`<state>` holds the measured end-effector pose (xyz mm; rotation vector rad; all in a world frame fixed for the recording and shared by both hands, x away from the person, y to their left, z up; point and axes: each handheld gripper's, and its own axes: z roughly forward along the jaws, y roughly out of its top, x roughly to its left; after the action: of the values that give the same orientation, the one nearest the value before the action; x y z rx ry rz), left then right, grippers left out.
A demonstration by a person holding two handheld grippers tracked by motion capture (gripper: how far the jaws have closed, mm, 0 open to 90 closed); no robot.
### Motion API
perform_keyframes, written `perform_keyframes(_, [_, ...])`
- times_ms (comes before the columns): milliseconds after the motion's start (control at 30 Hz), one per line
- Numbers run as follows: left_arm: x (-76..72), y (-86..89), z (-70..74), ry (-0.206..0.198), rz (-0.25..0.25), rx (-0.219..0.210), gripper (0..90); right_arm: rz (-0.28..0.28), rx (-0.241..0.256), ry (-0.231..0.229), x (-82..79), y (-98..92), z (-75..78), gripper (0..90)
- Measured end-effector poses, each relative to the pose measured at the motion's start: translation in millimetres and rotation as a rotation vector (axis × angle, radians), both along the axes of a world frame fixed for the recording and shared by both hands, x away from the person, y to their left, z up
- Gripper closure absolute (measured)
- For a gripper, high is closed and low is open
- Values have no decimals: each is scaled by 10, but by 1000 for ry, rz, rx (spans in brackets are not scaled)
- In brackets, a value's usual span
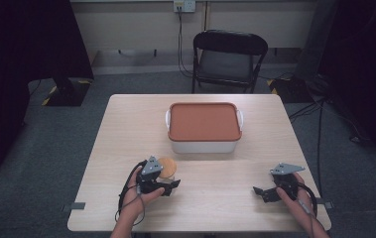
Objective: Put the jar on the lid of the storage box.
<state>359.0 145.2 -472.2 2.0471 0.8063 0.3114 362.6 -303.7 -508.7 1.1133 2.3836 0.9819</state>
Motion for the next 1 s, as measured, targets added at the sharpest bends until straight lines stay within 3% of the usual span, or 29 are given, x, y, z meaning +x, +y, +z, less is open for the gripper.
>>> perform_keyframes(667, [83, -106, 164, -14, -22, -23, 252, 0, 0, 0, 0, 0, 0, 0])
perform_keyframes(1000, [135, -163, 251, -6, -37, -4, 253, 0, 0, 0, 0, 0, 0, 0])
